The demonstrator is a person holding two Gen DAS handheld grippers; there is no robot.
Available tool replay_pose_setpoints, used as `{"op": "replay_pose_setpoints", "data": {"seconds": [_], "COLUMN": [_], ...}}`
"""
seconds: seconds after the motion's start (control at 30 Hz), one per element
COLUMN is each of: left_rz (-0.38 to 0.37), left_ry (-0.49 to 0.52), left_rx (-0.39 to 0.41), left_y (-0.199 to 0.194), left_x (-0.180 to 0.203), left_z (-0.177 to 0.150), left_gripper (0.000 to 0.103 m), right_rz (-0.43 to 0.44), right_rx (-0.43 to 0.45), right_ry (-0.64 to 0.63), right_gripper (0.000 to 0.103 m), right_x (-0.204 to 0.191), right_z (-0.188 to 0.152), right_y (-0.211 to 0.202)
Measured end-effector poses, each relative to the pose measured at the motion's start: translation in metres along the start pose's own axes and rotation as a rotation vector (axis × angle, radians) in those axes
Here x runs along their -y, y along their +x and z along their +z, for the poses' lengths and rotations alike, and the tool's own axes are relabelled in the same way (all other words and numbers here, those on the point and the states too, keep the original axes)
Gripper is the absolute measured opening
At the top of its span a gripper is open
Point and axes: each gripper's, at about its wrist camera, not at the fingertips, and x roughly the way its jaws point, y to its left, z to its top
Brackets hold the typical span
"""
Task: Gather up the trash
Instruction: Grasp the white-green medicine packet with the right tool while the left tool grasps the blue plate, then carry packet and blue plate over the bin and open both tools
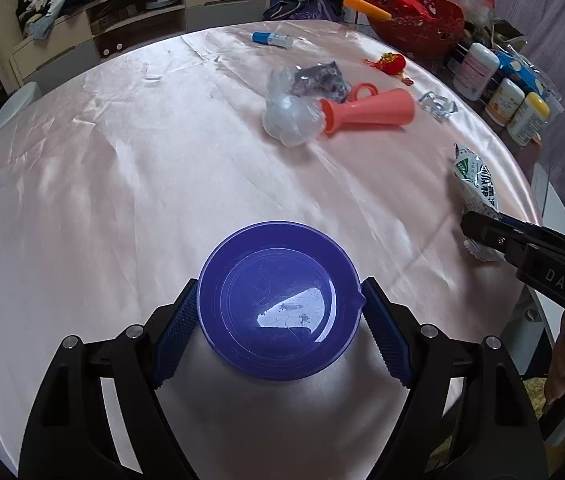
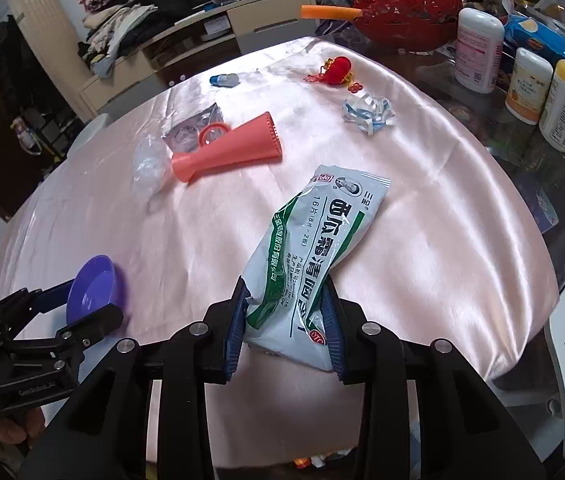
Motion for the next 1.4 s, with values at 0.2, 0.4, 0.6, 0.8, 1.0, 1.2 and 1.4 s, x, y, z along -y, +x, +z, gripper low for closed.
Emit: {"op": "replay_pose_setpoints", "data": {"seconds": [0.2, 0.4, 0.6, 0.8, 1.0, 1.2, 1.4], "left_rz": [-0.07, -0.09, -0.097, -0.13, -0.134, -0.186, -0.15], "left_ry": [0.005, 0.04, 0.078, 0.099, 0.123, 0.138, 0.152], "left_rx": [0.007, 0.026, 0.038, 0.019, -0.029, -0.084, -0.118], "left_y": [-0.021, -0.04, -0.051, -0.053, -0.033, -0.004, 0.012], "left_x": [0.023, 0.047, 0.067, 0.082, 0.091, 0.095, 0.097], "left_z": [-0.042, -0.076, -0.106, -0.131, -0.149, -0.16, -0.16], "left_gripper": [0.076, 0.076, 0.076, 0.076, 0.076, 0.076, 0.076], "right_rz": [0.006, -0.011, 0.011, 0.032, 0.029, 0.069, 0.08], "right_rx": [0.015, 0.028, 0.009, -0.019, -0.053, -0.139, -0.174], "right_ry": [0.014, 0.001, 0.018, 0.014, 0.009, 0.036, 0.031], "right_gripper": [0.034, 0.034, 0.034, 0.034, 0.034, 0.034, 0.037], "right_x": [0.012, 0.022, 0.029, 0.028, 0.028, 0.039, 0.038], "right_z": [-0.031, -0.065, -0.102, -0.131, -0.147, -0.157, -0.16], "right_y": [-0.029, -0.054, -0.068, -0.067, -0.058, -0.034, -0.023]}}
